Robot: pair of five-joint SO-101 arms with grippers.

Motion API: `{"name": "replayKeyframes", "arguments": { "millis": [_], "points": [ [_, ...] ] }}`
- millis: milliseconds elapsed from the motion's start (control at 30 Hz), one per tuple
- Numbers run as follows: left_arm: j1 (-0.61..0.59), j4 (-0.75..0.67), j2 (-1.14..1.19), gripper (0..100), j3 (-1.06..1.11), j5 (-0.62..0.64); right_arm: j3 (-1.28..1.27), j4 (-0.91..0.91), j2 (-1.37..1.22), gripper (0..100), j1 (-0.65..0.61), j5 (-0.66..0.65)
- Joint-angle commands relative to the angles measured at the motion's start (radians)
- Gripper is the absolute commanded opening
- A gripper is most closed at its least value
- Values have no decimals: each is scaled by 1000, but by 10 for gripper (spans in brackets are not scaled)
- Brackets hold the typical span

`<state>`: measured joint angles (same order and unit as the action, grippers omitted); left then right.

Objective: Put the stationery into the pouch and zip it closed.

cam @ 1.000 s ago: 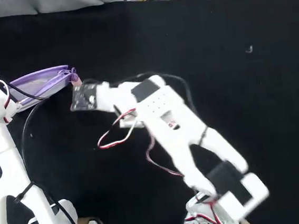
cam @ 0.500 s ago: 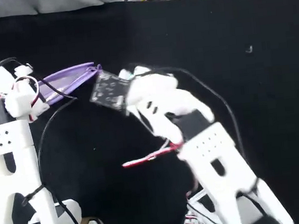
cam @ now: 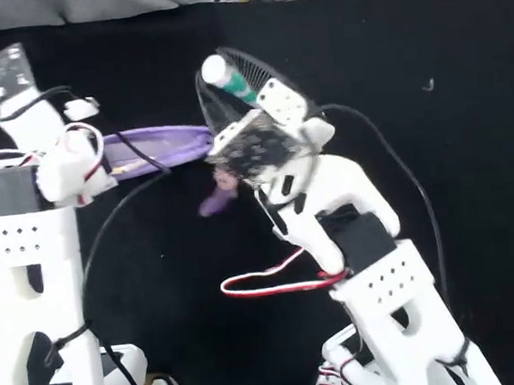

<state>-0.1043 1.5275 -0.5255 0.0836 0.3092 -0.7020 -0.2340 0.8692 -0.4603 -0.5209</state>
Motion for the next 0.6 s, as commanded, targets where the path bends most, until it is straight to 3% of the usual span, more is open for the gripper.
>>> {"name": "replayKeyframes", "arguments": {
  "millis": [0, 300, 433, 567],
  "points": [
    [35, 3, -21, 30, -67, -18, 5, 124, 91, 11, 15, 166],
    [35, 2, -21, 30, -35, -18, -101, 164, 255, 11, 14, 562],
    [31, 6, -21, 30, -35, -18, -280, 350, 355, 11, 14, 720],
    [31, 37, -21, 30, -42, -14, -426, 578, 369, 11, -11, 735]
  ]
}}
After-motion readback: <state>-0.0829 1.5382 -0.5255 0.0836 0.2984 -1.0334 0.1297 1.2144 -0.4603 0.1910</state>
